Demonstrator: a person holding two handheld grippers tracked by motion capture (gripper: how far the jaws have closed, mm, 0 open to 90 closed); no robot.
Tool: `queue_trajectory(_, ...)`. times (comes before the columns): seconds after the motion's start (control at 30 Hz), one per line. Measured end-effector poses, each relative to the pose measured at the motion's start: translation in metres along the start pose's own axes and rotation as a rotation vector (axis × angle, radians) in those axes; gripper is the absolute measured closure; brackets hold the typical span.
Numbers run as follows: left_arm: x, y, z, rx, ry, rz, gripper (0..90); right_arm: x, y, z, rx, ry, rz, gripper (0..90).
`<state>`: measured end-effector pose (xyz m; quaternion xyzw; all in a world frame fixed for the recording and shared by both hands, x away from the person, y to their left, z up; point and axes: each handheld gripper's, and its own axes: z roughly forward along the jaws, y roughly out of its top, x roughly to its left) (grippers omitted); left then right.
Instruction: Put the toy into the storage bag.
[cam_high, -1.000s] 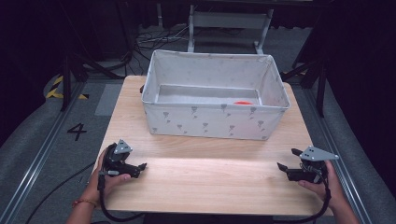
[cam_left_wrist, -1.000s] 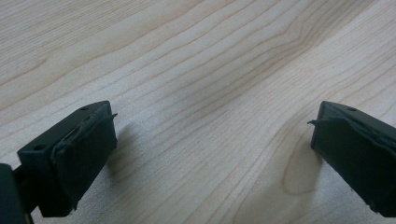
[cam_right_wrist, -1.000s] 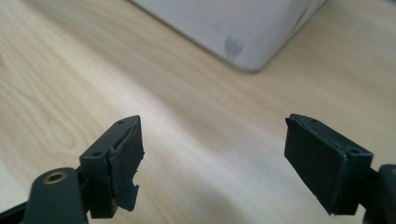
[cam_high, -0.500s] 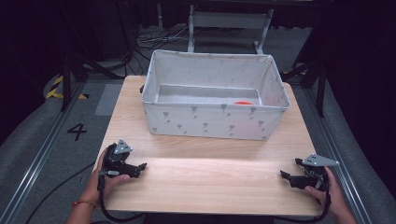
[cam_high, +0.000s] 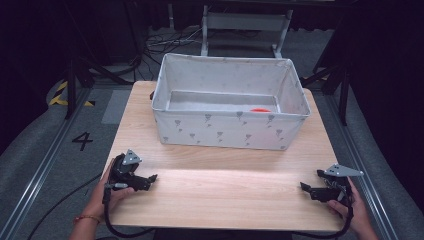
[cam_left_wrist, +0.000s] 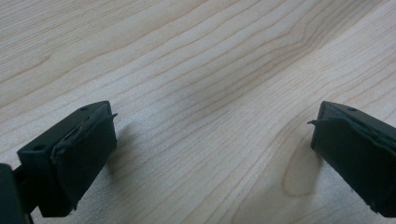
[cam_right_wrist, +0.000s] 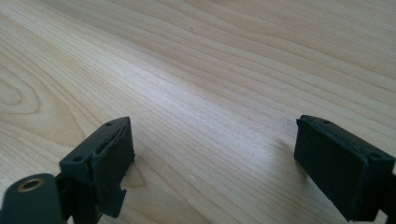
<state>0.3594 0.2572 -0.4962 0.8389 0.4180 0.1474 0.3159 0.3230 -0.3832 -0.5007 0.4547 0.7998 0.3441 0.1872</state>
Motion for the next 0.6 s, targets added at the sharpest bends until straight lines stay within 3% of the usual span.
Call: queue_trajectory(0.6, 0.0002, 0.0000, -0.0001, 0.002, 0.000, 0.002, 0.4, -0.0002, 0.0008, 0.0021, 0.016, -0.032, 0.030, 4.1)
